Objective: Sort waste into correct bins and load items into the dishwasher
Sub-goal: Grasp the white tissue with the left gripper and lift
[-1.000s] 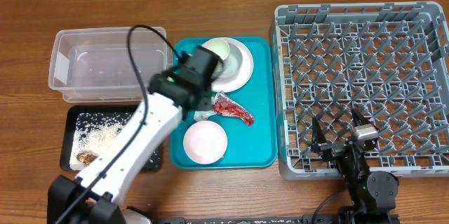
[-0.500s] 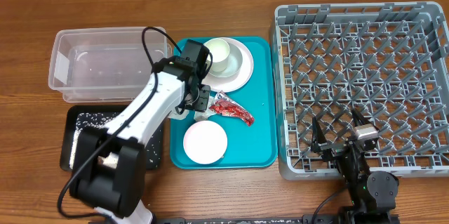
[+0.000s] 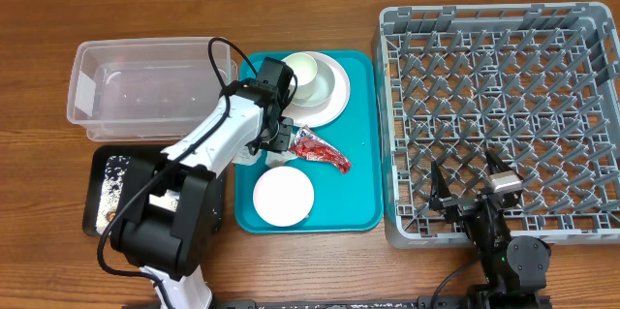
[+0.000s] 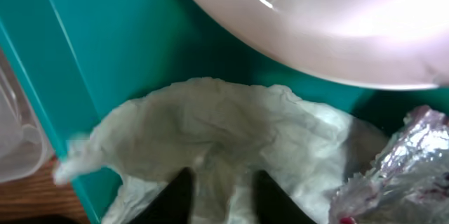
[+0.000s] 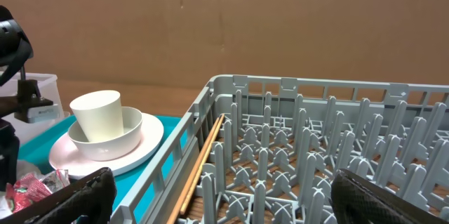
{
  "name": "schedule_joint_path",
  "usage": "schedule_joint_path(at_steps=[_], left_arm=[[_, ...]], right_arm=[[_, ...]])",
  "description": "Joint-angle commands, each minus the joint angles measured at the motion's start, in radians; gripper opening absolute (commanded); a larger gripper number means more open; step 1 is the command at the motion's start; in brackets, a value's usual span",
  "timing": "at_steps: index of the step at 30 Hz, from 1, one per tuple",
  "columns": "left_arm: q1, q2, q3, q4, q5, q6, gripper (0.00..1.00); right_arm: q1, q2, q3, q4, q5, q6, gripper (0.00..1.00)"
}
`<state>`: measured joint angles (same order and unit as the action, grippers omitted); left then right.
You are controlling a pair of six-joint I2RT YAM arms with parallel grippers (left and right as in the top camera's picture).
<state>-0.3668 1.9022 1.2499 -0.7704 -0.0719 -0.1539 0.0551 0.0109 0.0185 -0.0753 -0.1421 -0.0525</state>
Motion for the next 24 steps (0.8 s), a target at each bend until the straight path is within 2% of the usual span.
schedule_joint_path(at_steps=[1,3,10,17,21,24], left_arm=[[-0.010,0.009,0.008,-0.004,-0.013,0.013,0.10],[-0.010,0.009,0.008,-0.007,-0.013,0.013,0.04],[-0.010,-0.019,0.031,-0.048,-0.017,0.011,0.04],[-0.009,-0.167,0.105,-0.094,-0.022,-0.011,0.04],[-0.005,-0.266,0.134,-0.096,-0.099,-0.023,0.04],[-0.001,-0.327,0.152,-0.092,-0.209,-0.086,0.04]], right_arm=[[0.007,-0.008,-0.011,0.006,0.003,0.004,1.00],[0.007,-0.008,-0.011,0.006,0.004,0.004,1.00],[0.007,-0.008,-0.011,0.006,0.003,0.004,1.00],[0.007,-0.008,-0.011,0.006,0.003,0.004,1.00],[0.007,-0.008,-0.011,0.006,0.003,0.005,1.00],[0.007,-0.008,-0.011,0.006,0.004,0.004,1.00]])
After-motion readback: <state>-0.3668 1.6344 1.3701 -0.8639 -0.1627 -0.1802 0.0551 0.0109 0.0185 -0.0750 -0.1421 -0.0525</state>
